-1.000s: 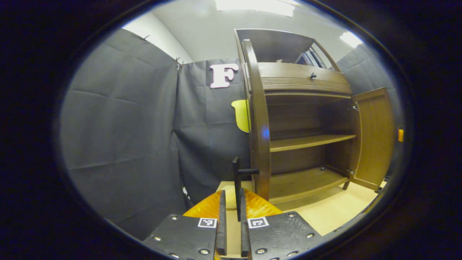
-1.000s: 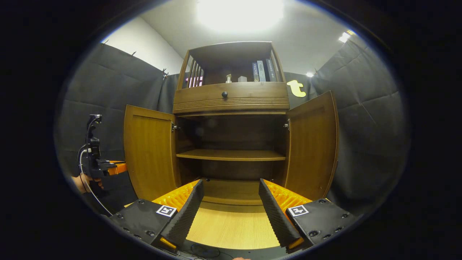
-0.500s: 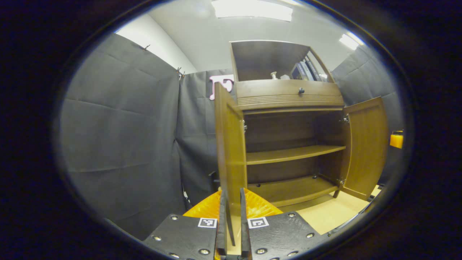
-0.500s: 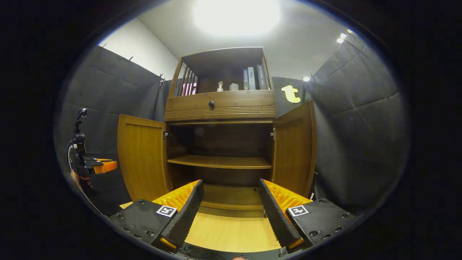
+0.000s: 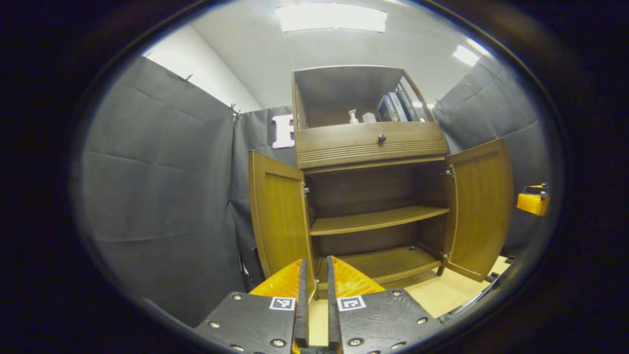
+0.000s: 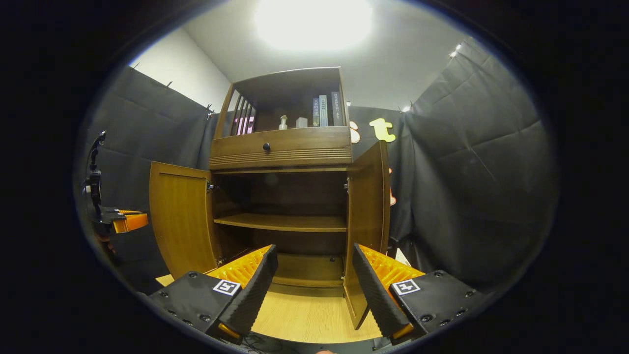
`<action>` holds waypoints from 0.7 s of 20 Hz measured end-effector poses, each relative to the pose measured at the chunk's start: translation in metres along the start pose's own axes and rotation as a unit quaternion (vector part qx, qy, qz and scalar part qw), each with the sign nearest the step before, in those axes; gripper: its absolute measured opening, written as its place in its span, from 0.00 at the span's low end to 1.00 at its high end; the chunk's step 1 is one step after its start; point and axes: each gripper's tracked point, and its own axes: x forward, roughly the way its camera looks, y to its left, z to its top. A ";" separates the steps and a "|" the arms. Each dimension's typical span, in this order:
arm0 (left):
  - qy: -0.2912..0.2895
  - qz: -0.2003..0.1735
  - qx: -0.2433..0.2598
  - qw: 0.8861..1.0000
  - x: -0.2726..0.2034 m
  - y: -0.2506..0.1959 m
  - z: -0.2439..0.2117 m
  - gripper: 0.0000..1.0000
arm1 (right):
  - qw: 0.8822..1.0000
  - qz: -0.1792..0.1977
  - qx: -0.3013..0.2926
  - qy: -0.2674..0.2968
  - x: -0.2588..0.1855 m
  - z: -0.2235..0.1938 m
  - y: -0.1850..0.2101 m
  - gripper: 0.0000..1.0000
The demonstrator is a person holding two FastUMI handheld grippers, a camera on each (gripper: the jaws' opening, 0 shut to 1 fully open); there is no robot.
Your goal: Open the right door of the double-door shoe cabinet with the right hand, and open the left door with the left hand.
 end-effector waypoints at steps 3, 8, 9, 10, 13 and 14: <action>0.004 0.000 -0.008 1.000 0.001 -0.001 0.000 0.19 | 1.000 -0.006 0.003 -0.001 -0.003 0.000 -0.005 0.96; 0.001 0.011 -0.007 1.000 -0.001 0.000 0.003 0.47 | 1.000 -0.011 0.004 -0.004 -0.003 0.000 -0.009 0.94; 0.000 0.016 -0.008 1.000 -0.001 0.001 0.003 0.55 | 1.000 -0.012 0.005 -0.005 -0.003 0.001 -0.009 0.96; -0.002 0.021 -0.009 1.000 0.000 0.002 0.003 0.64 | 1.000 -0.013 0.006 -0.006 -0.003 0.001 -0.009 0.96; -0.012 0.033 -0.008 0.999 0.001 0.007 0.006 0.89 | 1.000 -0.015 0.009 -0.005 -0.004 0.000 -0.010 0.96; -0.017 0.035 -0.008 0.999 0.000 0.008 0.008 0.90 | 1.000 -0.016 0.010 -0.005 -0.004 0.001 -0.010 0.96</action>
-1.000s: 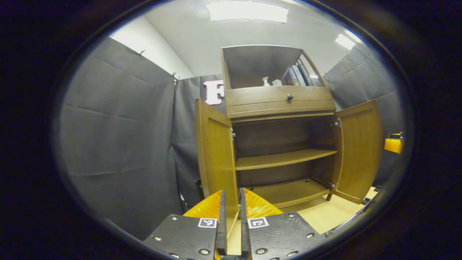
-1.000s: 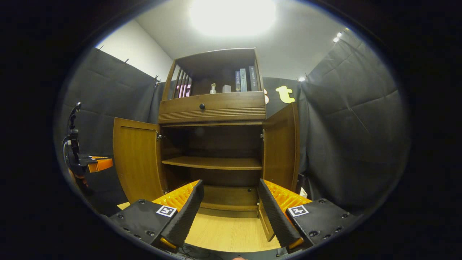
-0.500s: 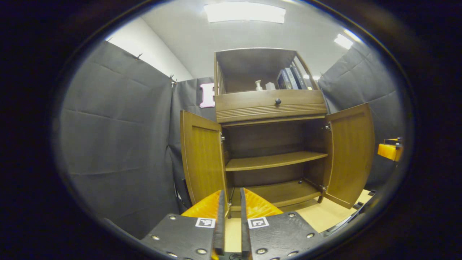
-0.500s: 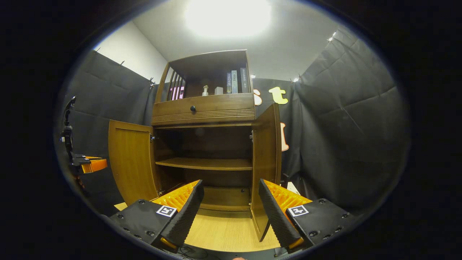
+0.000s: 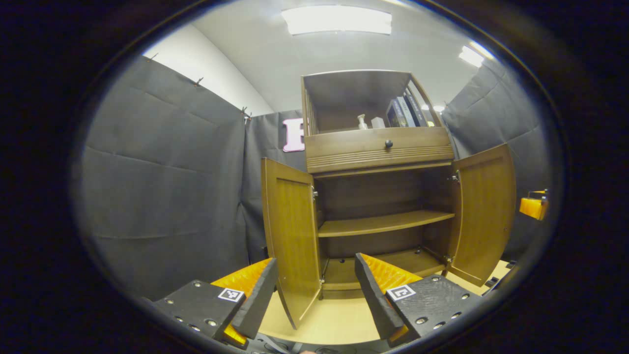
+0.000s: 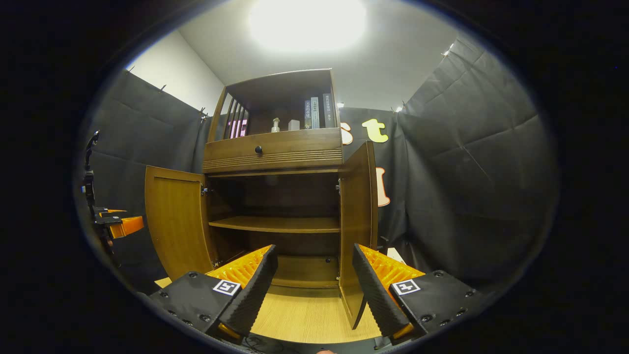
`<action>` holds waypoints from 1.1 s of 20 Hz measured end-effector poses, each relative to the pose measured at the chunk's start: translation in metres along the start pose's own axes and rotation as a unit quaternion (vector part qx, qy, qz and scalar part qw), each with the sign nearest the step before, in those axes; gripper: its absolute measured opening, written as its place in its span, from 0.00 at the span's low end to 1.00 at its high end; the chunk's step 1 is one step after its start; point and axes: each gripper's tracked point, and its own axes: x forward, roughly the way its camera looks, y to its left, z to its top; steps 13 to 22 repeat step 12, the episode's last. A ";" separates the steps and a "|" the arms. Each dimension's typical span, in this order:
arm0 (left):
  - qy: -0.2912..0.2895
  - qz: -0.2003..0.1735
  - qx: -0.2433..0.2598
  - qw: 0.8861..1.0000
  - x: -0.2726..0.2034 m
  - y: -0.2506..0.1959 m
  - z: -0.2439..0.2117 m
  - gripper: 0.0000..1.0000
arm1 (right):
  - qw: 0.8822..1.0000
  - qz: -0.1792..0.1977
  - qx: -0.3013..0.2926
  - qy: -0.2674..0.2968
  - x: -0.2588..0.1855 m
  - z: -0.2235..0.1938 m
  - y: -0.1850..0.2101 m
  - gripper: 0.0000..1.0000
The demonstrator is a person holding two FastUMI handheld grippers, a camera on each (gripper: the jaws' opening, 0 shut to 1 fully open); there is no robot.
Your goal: Open the right door of the double-door shoe cabinet with the right hand, and open the left door with the left hand.
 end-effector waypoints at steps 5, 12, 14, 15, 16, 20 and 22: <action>-0.015 0.003 0.002 1.000 0.003 0.002 0.004 0.91 | 1.000 -0.003 0.000 -0.004 0.000 0.003 0.001 0.96; -0.020 0.009 -0.001 1.000 -0.002 0.003 0.005 0.91 | 1.000 -0.006 -0.003 -0.005 0.001 0.003 0.001 0.96; -0.020 0.009 -0.001 1.000 -0.002 0.003 0.005 0.91 | 1.000 -0.006 -0.003 -0.005 0.001 0.003 0.001 0.96; -0.020 0.009 -0.001 1.000 -0.002 0.003 0.005 0.91 | 1.000 -0.006 -0.003 -0.005 0.001 0.003 0.001 0.96; -0.020 0.009 -0.001 1.000 -0.002 0.003 0.005 0.91 | 1.000 -0.006 -0.003 -0.005 0.001 0.003 0.001 0.96; -0.020 0.009 -0.001 1.000 -0.002 0.003 0.005 0.91 | 1.000 -0.006 -0.003 -0.005 0.001 0.003 0.001 0.96; -0.020 0.009 -0.001 1.000 -0.002 0.003 0.005 0.91 | 1.000 -0.006 -0.003 -0.005 0.001 0.003 0.001 0.96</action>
